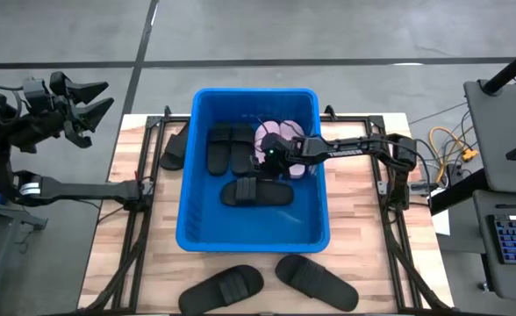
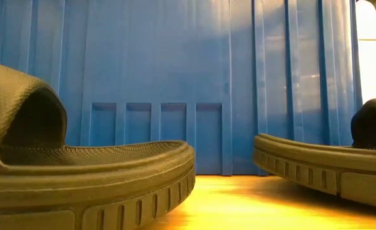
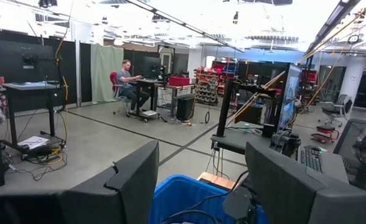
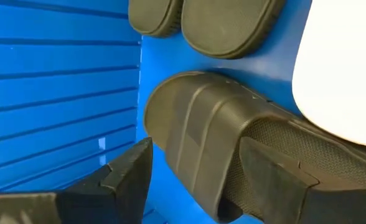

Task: Pick and place slides into bin
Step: Put the black slide into the blue bin

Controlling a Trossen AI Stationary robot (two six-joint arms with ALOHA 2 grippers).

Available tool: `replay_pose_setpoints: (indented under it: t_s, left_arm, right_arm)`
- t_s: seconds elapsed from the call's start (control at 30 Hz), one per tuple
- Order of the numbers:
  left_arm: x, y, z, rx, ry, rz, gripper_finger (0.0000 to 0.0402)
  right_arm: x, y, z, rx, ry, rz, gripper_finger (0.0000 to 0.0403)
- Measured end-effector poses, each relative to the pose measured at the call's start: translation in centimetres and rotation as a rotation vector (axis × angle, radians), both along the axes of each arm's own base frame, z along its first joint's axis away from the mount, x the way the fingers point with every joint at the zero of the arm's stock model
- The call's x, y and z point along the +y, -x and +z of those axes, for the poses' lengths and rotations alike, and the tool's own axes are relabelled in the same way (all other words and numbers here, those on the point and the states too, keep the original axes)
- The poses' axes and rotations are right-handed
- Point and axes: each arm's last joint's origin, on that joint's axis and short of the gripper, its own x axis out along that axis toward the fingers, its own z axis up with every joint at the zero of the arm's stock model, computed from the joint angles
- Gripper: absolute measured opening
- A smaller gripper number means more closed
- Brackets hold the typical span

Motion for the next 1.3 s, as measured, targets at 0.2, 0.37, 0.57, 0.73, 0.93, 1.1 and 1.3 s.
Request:
replay_pose_setpoints:
  t_s: [0.2, 0.37, 0.57, 0.73, 0.93, 1.1, 1.3]
  left_arm:
    - [0.0, 0.0, 0.0, 0.0, 0.0, 0.0, 0.0225]
    - [0.0, 0.0, 0.0, 0.0, 0.0, 0.0, 0.0225]
    - [0.0, 0.0, 0.0, -0.001, 0.003, 0.0, 0.0225]
    - [0.0, 0.0, 0.0, -0.002, 0.005, 0.0, 0.0225]
    - [0.1, -0.3, 0.0, 0.004, 0.006, 0.0, 0.0225]
    - [0.1, -0.4, 0.0, 0.008, 0.007, 0.0, 0.0225]
    - [0.2, -0.9, 0.0, 0.018, 0.01, 0.0, 0.0225]
  right_arm:
    - [0.0, 0.0, 0.2, -0.012, 0.009, 0.007, 0.0233]
    - [-0.1, -0.6, 1.5, -0.135, 0.043, 0.011, 0.023]
    - [-0.3, -0.9, 6.3, -0.445, 0.286, -0.067, 0.0224]
    - [-0.3, 0.7, 11.6, -0.643, 0.577, -0.118, 0.0223]
    - [0.6, 4.8, 18.3, -0.824, 0.894, -0.079, 0.0223]
    - [1.8, 9.1, 23.1, -0.938, 1.131, -0.078, 0.0223]
    - [2.8, 13.5, 26.6, -1.001, 1.3, -0.098, 0.0224]
